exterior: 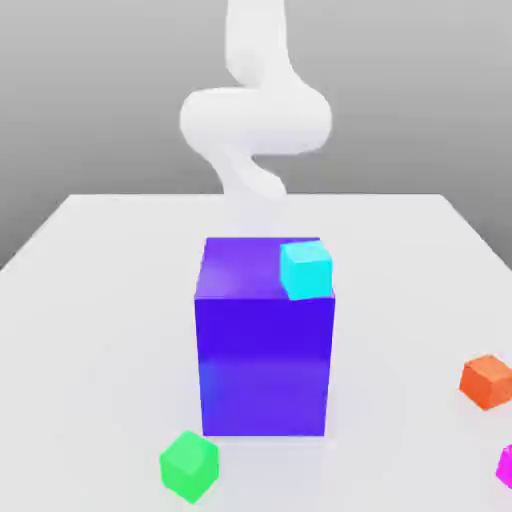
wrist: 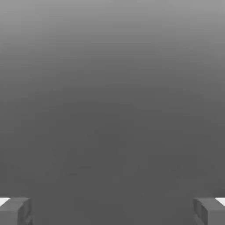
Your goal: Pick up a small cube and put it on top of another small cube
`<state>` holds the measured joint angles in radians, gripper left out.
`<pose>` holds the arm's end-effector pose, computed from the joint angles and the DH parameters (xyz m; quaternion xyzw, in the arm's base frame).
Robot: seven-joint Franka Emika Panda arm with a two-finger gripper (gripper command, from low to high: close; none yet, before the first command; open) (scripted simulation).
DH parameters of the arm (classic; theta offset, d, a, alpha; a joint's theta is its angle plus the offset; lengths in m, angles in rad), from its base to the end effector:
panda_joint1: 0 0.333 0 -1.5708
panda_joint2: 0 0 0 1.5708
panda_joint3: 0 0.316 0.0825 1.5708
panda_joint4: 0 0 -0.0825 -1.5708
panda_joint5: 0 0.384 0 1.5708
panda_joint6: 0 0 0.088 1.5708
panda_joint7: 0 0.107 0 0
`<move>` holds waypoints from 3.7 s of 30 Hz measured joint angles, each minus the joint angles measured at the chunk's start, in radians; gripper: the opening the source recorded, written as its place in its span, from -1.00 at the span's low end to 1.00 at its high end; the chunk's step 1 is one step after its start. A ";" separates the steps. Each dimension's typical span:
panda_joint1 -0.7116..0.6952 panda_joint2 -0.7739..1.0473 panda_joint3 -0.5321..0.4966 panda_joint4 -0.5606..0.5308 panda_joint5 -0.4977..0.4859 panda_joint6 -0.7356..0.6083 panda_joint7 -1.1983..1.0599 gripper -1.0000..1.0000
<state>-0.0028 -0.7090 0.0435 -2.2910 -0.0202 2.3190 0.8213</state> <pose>0.3786 0.0210 0.6844 -0.8641 0.3512 -0.3371 0.1281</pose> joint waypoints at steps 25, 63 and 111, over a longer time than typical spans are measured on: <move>0.144 0.909 0.296 0.089 -0.287 0.191 0.275 0.00; -0.023 1.198 0.440 0.117 -0.255 0.160 -0.366 -1.00; -1.074 1.059 0.910 -0.123 -0.320 0.093 -2.783 -1.00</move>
<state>-1.0769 0.3500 0.9539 -2.4144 -0.3406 2.4119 -1.9617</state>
